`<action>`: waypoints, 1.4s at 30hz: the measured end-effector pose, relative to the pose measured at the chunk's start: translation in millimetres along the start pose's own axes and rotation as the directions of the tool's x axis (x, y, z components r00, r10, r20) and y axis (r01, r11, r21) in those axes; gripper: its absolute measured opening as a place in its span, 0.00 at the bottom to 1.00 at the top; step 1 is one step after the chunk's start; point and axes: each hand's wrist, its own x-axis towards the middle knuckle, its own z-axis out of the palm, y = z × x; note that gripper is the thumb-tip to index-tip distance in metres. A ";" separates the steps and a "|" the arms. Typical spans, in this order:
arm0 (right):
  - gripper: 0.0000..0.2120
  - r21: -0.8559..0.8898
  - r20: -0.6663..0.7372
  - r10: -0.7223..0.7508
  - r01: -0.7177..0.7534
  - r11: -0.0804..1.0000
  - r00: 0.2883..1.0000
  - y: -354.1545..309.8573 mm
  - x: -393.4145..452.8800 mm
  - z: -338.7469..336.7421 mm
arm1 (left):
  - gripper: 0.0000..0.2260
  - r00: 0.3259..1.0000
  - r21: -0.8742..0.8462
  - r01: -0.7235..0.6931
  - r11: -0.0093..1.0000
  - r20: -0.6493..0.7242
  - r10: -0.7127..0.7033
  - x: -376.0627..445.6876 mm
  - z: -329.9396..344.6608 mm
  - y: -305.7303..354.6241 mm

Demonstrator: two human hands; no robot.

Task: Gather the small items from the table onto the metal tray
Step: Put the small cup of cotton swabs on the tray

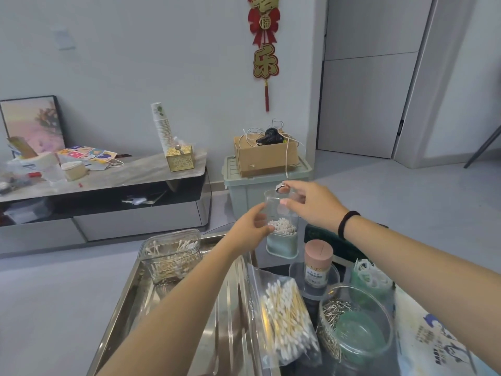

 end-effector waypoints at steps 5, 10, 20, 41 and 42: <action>0.25 -0.007 -0.049 -0.023 0.022 1.000 0.999 0.4 -2.6 -3.2 | 0.24 1.000 -0.018 0.008 1.000 -0.014 -0.008 7.5 6.3 -2.8; 0.25 0.006 -0.100 -0.028 0.028 1.000 0.995 5.2 -3.2 -4.2 | 0.23 1.000 -0.027 0.006 1.000 -0.023 -0.007 12.3 9.3 -0.7; 0.24 0.055 -0.061 0.040 -0.037 0.998 0.997 12.7 0.4 9.2 | 0.22 0.998 -0.029 0.049 0.998 -0.026 -0.050 17.0 17.2 -5.1; 0.20 -0.146 0.195 0.153 -0.125 0.981 0.969 44.6 22.8 21.7 | 0.22 0.977 0.240 0.095 0.966 0.166 -0.137 29.2 21.5 -10.4; 0.19 -0.128 0.188 0.165 -0.142 0.982 0.968 48.2 25.4 20.8 | 0.21 0.975 0.214 0.110 0.971 0.167 -0.148 31.9 23.0 -9.5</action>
